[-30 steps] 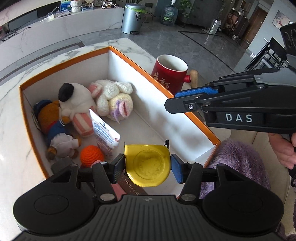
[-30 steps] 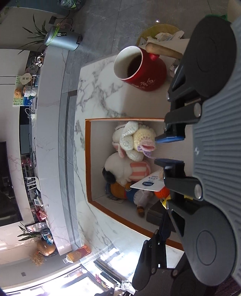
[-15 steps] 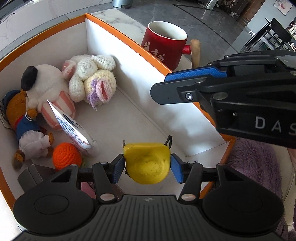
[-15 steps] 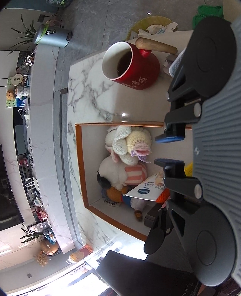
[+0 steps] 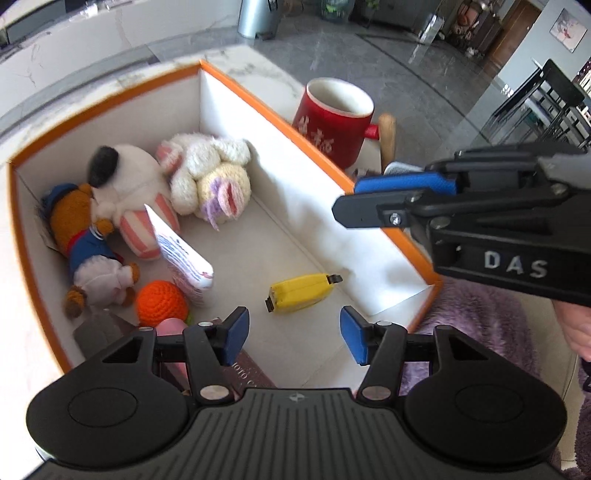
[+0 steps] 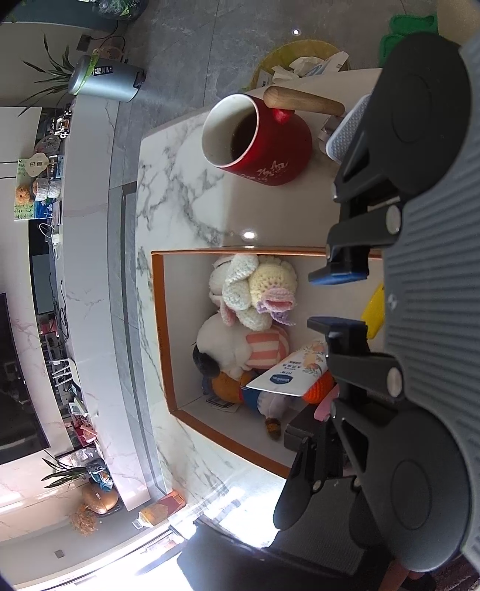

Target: Organize objects

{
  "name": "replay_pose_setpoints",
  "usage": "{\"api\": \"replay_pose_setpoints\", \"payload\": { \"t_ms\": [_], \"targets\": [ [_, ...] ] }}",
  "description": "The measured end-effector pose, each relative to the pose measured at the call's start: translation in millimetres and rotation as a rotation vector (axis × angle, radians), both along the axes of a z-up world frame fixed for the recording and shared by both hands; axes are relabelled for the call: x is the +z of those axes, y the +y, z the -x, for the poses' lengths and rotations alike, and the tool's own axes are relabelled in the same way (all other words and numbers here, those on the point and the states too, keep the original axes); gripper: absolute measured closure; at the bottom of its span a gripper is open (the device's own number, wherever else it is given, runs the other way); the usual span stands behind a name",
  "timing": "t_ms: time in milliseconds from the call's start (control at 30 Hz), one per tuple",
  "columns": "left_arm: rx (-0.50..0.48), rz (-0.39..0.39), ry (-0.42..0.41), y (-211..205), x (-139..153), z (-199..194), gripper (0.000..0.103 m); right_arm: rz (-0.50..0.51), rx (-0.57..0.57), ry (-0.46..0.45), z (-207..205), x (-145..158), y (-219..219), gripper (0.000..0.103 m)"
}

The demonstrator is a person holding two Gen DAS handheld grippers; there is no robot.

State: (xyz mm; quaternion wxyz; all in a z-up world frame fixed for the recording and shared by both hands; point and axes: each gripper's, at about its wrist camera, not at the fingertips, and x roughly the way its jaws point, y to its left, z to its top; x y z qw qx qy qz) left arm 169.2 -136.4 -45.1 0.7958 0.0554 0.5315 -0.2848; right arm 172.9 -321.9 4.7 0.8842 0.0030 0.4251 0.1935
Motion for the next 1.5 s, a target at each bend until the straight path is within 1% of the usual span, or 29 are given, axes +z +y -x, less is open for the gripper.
{"api": "replay_pose_setpoints", "payload": {
  "t_ms": [100,200,300,367,433,500,533,567,600,667,700,733,767,800,900,1000,1133,1267,1333,1500],
  "targets": [
    [0.039,0.031,-0.081,17,24,17,0.039,-0.012,-0.004,-0.020,13,9,2,0.082],
    [0.102,0.070,-0.181,33,46,34,0.039,-0.036,-0.014,-0.052,30,20,5,0.074],
    [0.177,0.091,-0.281,47,65,46,0.038,-0.065,-0.016,-0.086,50,32,9,0.070],
    [0.230,0.101,-0.341,55,75,54,0.034,-0.073,-0.017,-0.117,63,38,12,0.063],
    [0.279,0.123,-0.397,64,84,63,0.025,-0.073,-0.014,-0.150,76,44,17,0.057],
    [0.319,0.147,-0.456,73,92,73,0.019,-0.072,-0.016,-0.184,89,48,23,0.054],
    [0.338,0.150,-0.484,76,95,78,0.015,-0.069,-0.014,-0.202,95,50,26,0.053],
    [0.358,0.146,-0.514,80,99,85,0.014,-0.069,-0.012,-0.217,101,51,29,0.049],
    [0.376,0.136,-0.545,82,100,90,0.014,-0.072,-0.011,-0.231,107,52,32,0.047],
    [0.413,0.113,-0.603,85,101,101,0.013,-0.083,-0.009,-0.253,118,52,36,0.040],
    [0.431,0.102,-0.629,87,100,106,0.010,-0.088,-0.010,-0.263,124,53,38,0.038],
    [0.448,0.090,-0.648,89,99,112,0.004,-0.091,-0.013,-0.277,130,52,40,0.033],
    [0.463,0.079,-0.663,90,97,117,0.003,-0.089,-0.014,-0.293,136,52,42,0.029],
    [0.479,0.070,-0.676,94,95,123,0.003,-0.083,-0.013,-0.307,141,51,45,0.028],
    [0.510,0.058,-0.676,101,86,130,0.003,-0.062,-0.020,-0.333,152,47,52,0.026],
    [0.520,0.023,-0.633,106,75,137,0.003,-0.049,-0.042,-0.322,157,39,57,0.023],
    [0.532,0.008,-0.574,110,59,146,0.003,-0.008,-0.050,-0.287,160,26,64,0.023],
    [0.535,-0.032,-0.524,111,43,152,0.003,0.087,-0.064,-0.250,161,9,74,0.023],
    [0.532,-0.047,-0.503,110,38,155,0.003,0.117,-0.072,-0.223,161,1,77,0.023],
    [0.529,-0.067,-0.480,113,28,162,0.003,0.117,-0.067,-0.165,160,-12,82,0.023]
  ]
}}
